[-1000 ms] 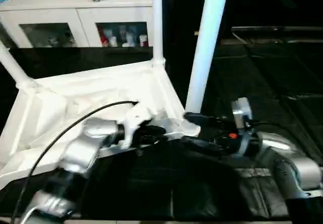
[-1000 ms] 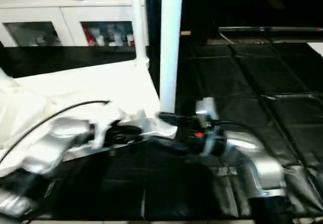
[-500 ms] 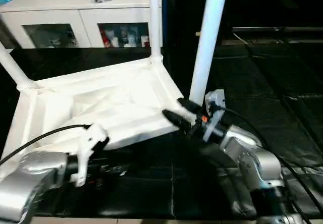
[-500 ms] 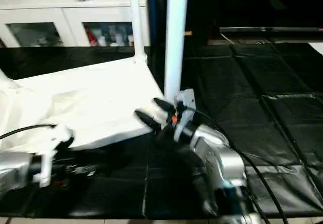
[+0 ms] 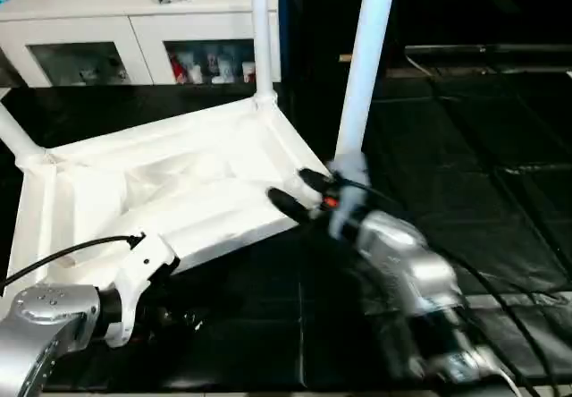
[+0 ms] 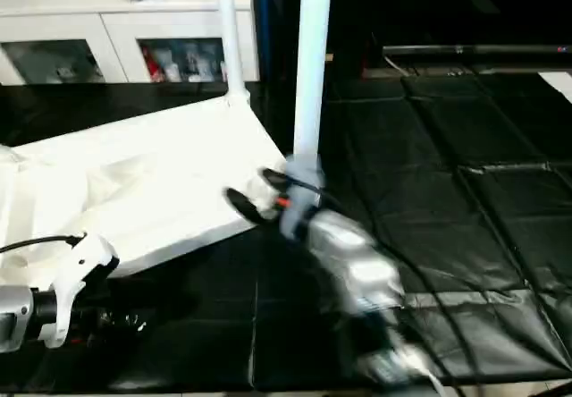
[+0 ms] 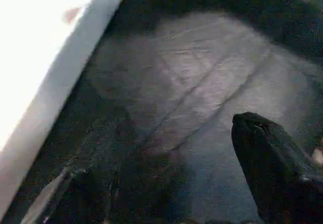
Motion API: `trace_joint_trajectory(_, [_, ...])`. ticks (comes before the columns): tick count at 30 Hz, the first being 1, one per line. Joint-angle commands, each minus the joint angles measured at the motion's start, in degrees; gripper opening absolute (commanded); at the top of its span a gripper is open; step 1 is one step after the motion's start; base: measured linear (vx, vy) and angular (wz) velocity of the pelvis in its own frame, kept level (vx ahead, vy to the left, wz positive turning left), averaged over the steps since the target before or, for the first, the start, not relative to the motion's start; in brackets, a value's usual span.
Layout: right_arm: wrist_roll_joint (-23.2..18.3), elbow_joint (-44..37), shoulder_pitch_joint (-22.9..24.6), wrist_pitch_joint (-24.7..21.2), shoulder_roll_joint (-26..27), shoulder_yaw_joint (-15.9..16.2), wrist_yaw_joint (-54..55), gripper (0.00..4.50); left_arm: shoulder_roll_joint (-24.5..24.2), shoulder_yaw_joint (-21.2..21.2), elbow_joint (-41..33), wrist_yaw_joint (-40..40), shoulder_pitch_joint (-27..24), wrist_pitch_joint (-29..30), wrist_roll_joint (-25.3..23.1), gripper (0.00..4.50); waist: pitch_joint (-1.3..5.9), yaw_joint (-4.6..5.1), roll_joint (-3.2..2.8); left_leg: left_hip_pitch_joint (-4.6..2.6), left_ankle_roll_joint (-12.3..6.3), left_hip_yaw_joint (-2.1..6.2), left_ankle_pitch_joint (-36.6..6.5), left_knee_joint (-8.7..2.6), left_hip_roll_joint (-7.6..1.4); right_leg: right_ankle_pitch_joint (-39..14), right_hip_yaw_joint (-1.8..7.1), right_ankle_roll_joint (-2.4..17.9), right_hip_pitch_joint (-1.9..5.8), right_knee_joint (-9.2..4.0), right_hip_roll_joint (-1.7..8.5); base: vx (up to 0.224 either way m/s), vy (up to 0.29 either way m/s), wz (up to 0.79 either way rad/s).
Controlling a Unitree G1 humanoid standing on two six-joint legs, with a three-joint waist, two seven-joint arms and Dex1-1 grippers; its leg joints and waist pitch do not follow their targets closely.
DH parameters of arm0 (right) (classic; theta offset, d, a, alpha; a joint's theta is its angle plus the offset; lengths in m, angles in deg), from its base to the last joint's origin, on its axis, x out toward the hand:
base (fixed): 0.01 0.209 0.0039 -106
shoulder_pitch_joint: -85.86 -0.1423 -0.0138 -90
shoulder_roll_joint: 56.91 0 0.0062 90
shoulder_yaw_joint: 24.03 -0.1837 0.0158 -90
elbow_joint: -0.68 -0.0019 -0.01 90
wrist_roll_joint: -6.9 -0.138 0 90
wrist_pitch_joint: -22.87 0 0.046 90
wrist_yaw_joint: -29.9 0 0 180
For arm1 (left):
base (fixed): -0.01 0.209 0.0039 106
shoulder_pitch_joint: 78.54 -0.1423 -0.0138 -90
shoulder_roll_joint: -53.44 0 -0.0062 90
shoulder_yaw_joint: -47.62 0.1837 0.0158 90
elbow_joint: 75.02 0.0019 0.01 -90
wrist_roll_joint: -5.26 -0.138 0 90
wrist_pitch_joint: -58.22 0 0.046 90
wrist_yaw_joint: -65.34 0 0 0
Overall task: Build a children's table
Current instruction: Rotate table base
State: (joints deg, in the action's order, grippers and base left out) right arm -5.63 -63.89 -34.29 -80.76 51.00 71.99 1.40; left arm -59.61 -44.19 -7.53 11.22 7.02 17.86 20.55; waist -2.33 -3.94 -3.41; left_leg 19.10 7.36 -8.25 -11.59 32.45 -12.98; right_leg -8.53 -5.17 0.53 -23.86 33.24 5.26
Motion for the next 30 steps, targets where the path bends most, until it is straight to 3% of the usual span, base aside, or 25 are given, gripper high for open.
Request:
trace_joint_trajectory(1, [2.91,5.74,-2.6,3.88,1.18,-0.7,5.18,4.5,-0.5,0.05,0.71,1.48,-0.08,0.08,-1.07,3.91,3.03,0.14,-1.26,0.55,-0.44,-1.17,-13.44,-3.88,1.13,-15.86,1.88,10.74,3.16,-3.03,1.4,0.0,0.0,0.0])
trace_joint_trajectory(3, [2.41,9.81,-4.75,5.56,2.32,-2.65,8.36,4.5,-0.5,0.67,1.42,2.08,0.16,0.08,-1.18,4.0,3.17,0.21,-1.29,0.48,-0.1,-1.18,-13.52,-3.81,1.17,-14.11,1.87,11.51,3.18,-2.79,1.37,0.0,0.0,0.0])
trace_joint_trajectory(4, [2.25,10.18,-4.95,5.69,2.41,-2.87,8.55,4.5,-0.47,0.7,1.49,2.17,0.23,0.09,-1.14,4.25,3.12,0.23,-1.29,0.5,-0.11,-1.14,-14.11,-3.85,1.2,-13.81,1.84,11.73,3.3,-2.71,1.29,0.0,0.0,0.0])
trace_joint_trajectory(5, [1.26,12.8,-6.4,6.56,2.96,-4.52,10.36,4.5,-0.23,0.96,2.14,2.93,0.78,-0.1,-1.31,4.25,3.21,0.31,-1.61,0.46,-0.17,-1.15,-14.0,-3.73,1.16,-12.29,1.86,11.97,3.27,-2.57,1.26,0.0,0.0,0.0])
trace_joint_trajectory(6, [1.26,12.8,-6.4,6.56,2.96,-4.52,10.36,4.5,-0.23,0.96,2.14,2.93,0.78,-0.1,-1.31,4.34,3.26,0.36,-1.52,0.45,-0.14,-1.1,-13.93,-3.74,1.19,-11.71,1.85,12.31,3.34,-2.46,1.24,0.0,0.0,0.0])
trace_joint_trajectory(7, [-0.02,15.38,-7.8,7.46,3.38,-6.56,12.08,4.5,0.27,0.98,2.9,4.01,1.43,-0.62,-1.8,4.43,3.33,0.35,-1.38,0.62,-0.38,-1.11,-12.89,-3.61,1.27,-9.97,1.82,12.65,3.59,-2.28,1.19,0.0,0.0,0.0])
trace_joint_trajectory(9, [-2.84,21.53,-11.27,10.17,3.82,-11.85,17.14,4.5,1.66,0.74,4.16,6.57,2.69,-1.55,-2.57,4.43,3.29,0.42,-1.23,0.46,-0.42,-1.14,-13.44,-3.62,1.26,-10.99,1.82,12.97,3.48,-2.34,1.3,0.0,0.0,0.0])
trace_joint_trajectory(12, [-4.26,24.84,-13.11,12.19,3.67,-14.38,18.97,4.5,2.22,0.49,4.3,7.62,3.01,-1.61,-2.61,4.43,3.25,0.31,-0.93,0.47,-0.4,-1.2,-15.03,-3.54,1.26,-13.56,1.84,12.49,3.45,-2.31,1.45,0.0,0.0,0.0])
trace_joint_trajectory(13, [-5.82,27.46,-14.54,13.6,3.23,-16.74,20.3,4.5,2.56,0.47,4.43,8.4,3.15,-1.6,-2.65,4.43,3.24,0.18,-0.89,0.44,-0.66,-1.28,-14.82,-3.47,1.24,-13.75,1.87,12.2,3.31,-2.37,1.46,0.0,0.0,0.0])
trace_joint_trajectory(19, [-7.18,34.29,-17.24,17.09,-0.56,-21.67,24.59,4.5,2.36,2.43,7.39,10.53,3.43,-4.18,-5.04,4.43,3.07,-0.62,-0.74,0.35,-0.7,-1.34,-16.86,-3.34,1.3,-18.61,1.88,10.55,2.91,-2.7,1.37,0.0,0.0,0.0])
trace_joint_trajectory(22, [-7.48,37.01,-18.43,18.59,-3.51,-23.33,24.84,4.5,2.87,3.09,8.35,11.71,3.91,-5.06,-5.68,4.43,3.26,-1.11,-0.71,-0.23,-0.44,-1.54,-17.54,-3.04,1.28,-17.84,1.99,10.89,2.36,-2.67,1.25,0.0,0.0,0.0])
trace_joint_trajectory(26, [-7.74,39.18,-19.54,19.76,-6.94,-24.72,24.78,4.5,3.57,3.75,8.49,12.8,4.21,-5.49,-6.03,4.43,3.05,-1.71,-0.44,0.11,-0.48,-1.58,-19.03,-2.89,1.33,-19.52,2.23,10.52,2.21,-2.56,1.06,0.0,0.0,0.0])
trace_joint_trajectory(30, [-8.08,41.27,-20.55,20.92,-11.3,-26.78,24.79,4.5,4.92,3.99,9.92,14.81,4.77,-8.13,-6.74,4.43,3.28,-1.94,-0.24,0.56,-0.9,-1.58,-17.46,-2.6,1.51,-18.97,2.41,10.1,2.22,-2.37,0.93,0.0,0.0,0.0])
